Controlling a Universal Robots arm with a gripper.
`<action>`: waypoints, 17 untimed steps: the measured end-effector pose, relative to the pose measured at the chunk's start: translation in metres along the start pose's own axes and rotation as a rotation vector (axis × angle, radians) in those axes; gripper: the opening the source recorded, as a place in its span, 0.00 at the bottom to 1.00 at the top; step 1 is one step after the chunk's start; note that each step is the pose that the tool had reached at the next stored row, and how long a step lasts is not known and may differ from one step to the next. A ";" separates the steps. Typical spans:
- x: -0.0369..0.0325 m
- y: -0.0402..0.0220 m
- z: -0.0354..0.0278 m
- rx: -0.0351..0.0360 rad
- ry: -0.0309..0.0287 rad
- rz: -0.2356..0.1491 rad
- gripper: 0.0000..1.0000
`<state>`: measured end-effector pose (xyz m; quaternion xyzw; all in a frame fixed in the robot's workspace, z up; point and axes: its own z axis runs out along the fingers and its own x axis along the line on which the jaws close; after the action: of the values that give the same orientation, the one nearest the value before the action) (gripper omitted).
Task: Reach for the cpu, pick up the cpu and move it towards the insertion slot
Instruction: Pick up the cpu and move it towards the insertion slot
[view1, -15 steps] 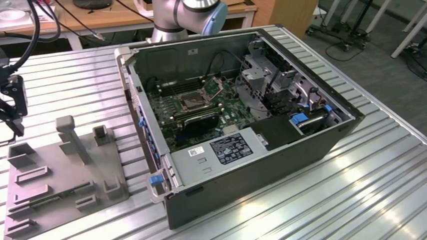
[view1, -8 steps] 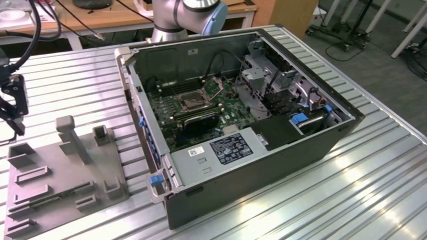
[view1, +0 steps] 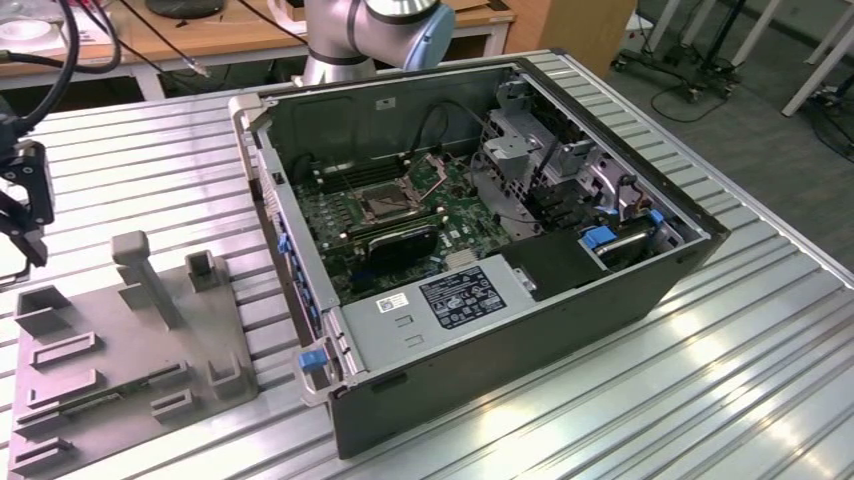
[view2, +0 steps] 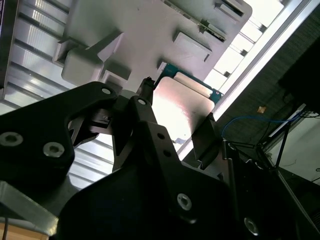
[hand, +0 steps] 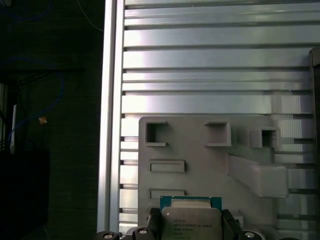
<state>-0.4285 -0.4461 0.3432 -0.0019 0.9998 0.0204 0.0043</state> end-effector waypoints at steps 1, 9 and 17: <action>-0.0004 0.0000 -0.0002 0.0001 0.0002 0.000 0.55; -0.0082 0.0000 -0.0001 0.0002 0.0010 0.000 0.55; -0.0099 0.0002 -0.0036 0.0002 0.0010 0.000 0.55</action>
<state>-0.4186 -0.4460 0.3469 -0.0018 0.9998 0.0204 0.0038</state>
